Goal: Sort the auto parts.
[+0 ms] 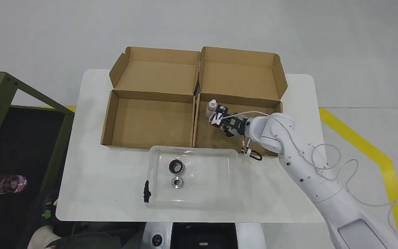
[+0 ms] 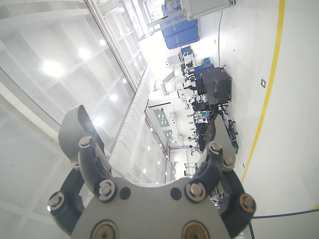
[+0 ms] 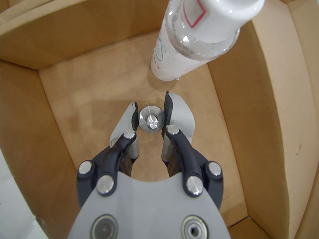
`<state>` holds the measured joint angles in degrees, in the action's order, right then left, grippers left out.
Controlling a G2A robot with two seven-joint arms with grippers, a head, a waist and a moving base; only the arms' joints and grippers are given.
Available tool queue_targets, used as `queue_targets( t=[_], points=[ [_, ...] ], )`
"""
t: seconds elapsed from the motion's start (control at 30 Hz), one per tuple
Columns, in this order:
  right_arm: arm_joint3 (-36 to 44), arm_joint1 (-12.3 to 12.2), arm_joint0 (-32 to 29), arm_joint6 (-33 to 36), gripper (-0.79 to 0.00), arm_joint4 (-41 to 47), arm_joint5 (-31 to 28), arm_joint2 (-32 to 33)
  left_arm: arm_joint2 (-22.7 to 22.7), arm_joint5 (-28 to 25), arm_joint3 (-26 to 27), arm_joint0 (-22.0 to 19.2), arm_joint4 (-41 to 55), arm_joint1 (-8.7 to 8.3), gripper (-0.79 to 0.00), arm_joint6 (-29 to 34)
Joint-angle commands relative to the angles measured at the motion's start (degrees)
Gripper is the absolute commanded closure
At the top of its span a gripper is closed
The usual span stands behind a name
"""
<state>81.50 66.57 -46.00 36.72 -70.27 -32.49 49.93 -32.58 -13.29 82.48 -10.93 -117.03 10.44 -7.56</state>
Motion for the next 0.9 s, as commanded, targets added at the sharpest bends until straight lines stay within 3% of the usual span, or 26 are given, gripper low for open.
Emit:
queue_targets(
  t=[0.0,0.23,0.43,0.87],
  points=[
    [0.0,0.0,0.0,0.0,-0.234,0.2,0.2,0.2,0.0,0.0,0.0,0.0,0.0,0.00,-0.785,0.0],
    [3.2,-0.5,-1.8,-0.4,-0.299,0.4,0.1,2.5,0.0,0.0,0.0,0.0,0.0,0.00,-0.785,0.0],
    [9.4,-1.8,-5.7,-1.1,-0.299,0.7,-1.9,6.7,0.0,0.0,0.0,0.0,0.0,0.00,-0.785,0.0],
    [22.7,-4.0,-14.7,-5.6,-0.332,2.4,-10.7,12.5,0.0,0.0,0.0,0.0,0.0,0.00,-0.785,0.0]
  ],
)
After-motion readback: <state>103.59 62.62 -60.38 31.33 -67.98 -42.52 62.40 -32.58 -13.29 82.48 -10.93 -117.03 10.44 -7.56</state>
